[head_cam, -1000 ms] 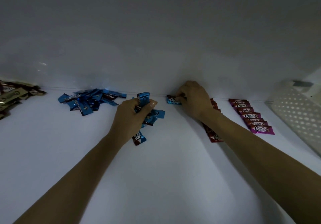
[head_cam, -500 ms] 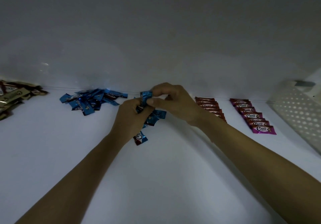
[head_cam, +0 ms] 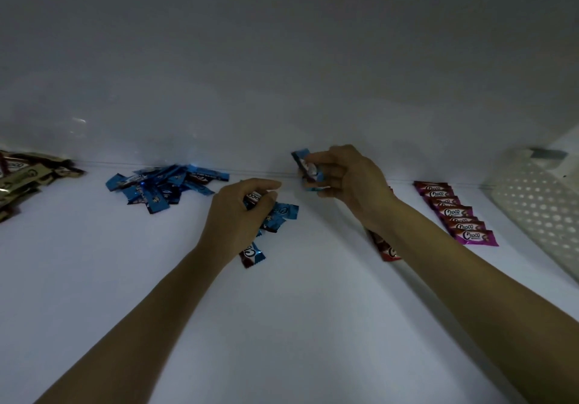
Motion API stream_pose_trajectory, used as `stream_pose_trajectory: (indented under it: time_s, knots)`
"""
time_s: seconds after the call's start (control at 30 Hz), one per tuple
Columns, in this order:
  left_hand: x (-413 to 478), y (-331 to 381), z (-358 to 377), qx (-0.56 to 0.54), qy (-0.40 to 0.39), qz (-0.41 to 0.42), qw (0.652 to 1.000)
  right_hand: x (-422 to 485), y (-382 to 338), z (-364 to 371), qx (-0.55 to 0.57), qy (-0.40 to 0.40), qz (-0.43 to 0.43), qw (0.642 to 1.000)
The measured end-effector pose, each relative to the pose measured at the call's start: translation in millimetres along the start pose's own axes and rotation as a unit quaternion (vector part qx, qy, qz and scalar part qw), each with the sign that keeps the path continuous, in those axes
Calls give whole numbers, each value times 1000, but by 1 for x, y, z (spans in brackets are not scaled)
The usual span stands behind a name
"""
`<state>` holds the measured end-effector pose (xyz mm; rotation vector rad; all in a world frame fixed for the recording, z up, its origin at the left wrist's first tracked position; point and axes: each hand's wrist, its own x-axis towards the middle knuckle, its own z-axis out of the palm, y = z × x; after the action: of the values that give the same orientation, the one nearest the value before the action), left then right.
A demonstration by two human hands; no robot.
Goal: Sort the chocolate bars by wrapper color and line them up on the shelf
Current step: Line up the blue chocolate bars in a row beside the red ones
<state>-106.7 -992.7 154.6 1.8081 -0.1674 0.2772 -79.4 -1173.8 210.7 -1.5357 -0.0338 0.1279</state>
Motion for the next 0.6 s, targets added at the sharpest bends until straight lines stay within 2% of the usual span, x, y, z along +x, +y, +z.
stream_pose_trajectory:
  time_s: [0.17, 0.3, 0.37, 0.5, 0.57, 0.6]
  knots:
    - [-1, 0, 0, 3, -4, 0, 1000, 5, 3, -14, -117, 44, -39, 991]
    - [0, 0, 0, 7, -1, 2, 1000, 12, 8, -22, -179, 44, -63, 981]
    - [0, 0, 0, 5, 2, 3, 1000, 18, 12, -28, -247, 56, -81, 964]
    - [0, -2, 0, 8, 3, 6, 1000, 27, 14, -41, -401, 87, -101, 907]
    - [1, -2, 0, 14, 2, 6, 1000, 28, 13, -45, -410, 108, -108, 899]
    - [1, -2, 0, 17, 2, 7, 1000, 27, 11, -46, -394, 104, -111, 907]
